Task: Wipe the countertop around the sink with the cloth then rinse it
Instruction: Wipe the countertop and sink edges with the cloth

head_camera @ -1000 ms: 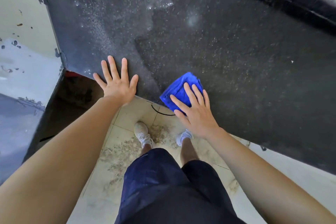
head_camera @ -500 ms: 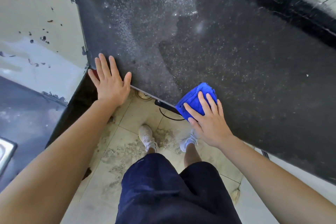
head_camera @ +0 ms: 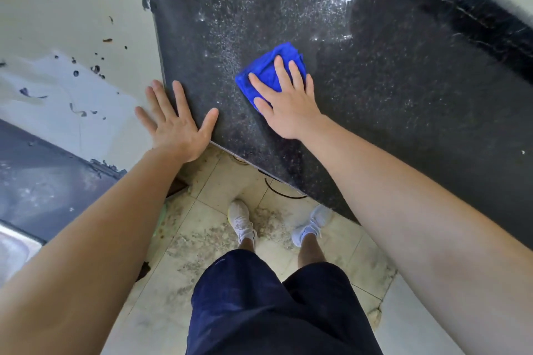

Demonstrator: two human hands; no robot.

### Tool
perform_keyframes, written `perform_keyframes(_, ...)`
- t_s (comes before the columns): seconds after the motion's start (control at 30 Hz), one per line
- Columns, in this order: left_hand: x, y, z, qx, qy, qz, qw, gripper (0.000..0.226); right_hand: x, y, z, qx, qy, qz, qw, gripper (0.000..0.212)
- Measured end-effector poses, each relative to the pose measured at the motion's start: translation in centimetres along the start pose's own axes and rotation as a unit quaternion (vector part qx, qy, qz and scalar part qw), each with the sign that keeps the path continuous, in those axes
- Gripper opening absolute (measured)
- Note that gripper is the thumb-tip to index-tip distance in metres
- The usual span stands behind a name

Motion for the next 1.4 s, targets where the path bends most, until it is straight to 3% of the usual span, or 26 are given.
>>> perform_keyframes(0.13,0.1,0.1,0.2,0.008,-0.007,0.003,1.0,0.091,2.1,-1.6,3.9,-0.004,-0.007,0.002,1.0,0.054)
perform_keyframes(0.27,0.5,0.2,0.2,0.022,-0.038,0.004,0.999,0.091,1.1,-1.3,2.4,-0.002,0.031,0.003,1.0,0.052)
perform_keyframes(0.43,0.5,0.1,0.2,0.018,-0.047,0.007,0.999,0.091,-4.7,1.1,-7.8,0.006,0.088,-0.021,0.996,0.05)
perform_keyframes(0.6,0.6,0.1,0.1,0.011,-0.042,0.002,0.999,0.09,-10.1,2.7,-17.3,-0.007,0.043,-0.035,0.998,0.049)
perform_keyframes(0.73,0.6,0.2,0.0,0.012,-0.043,0.002,0.999,0.09,-9.0,0.6,-15.6,-0.027,0.031,-0.021,0.999,0.048)
perform_keyframes(0.9,0.6,0.1,0.0,0.014,-0.041,0.003,0.999,0.09,-4.8,-2.9,-9.4,0.031,0.036,-0.047,0.998,0.049)
perform_keyframes(1.1,0.6,0.1,0.2,0.022,-0.044,0.008,0.999,0.087,-0.8,-5.4,-2.9,0.035,0.011,-0.027,0.999,0.052)
perform_keyframes(1.4,0.8,-0.1,-0.3,-0.006,-0.049,-0.003,0.999,0.084,-7.2,-0.3,-14.4,-0.015,0.01,-0.009,1.0,0.052)
Point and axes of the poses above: each hand's wrist, its own z-axis towards the middle knuckle, its own x-axis out of the back of the hand, y = z × x, the point moved 5 cm from there along z, towards the middle knuckle, and after that the axes turned 14 degrees about -z, right-handed, at the moved point
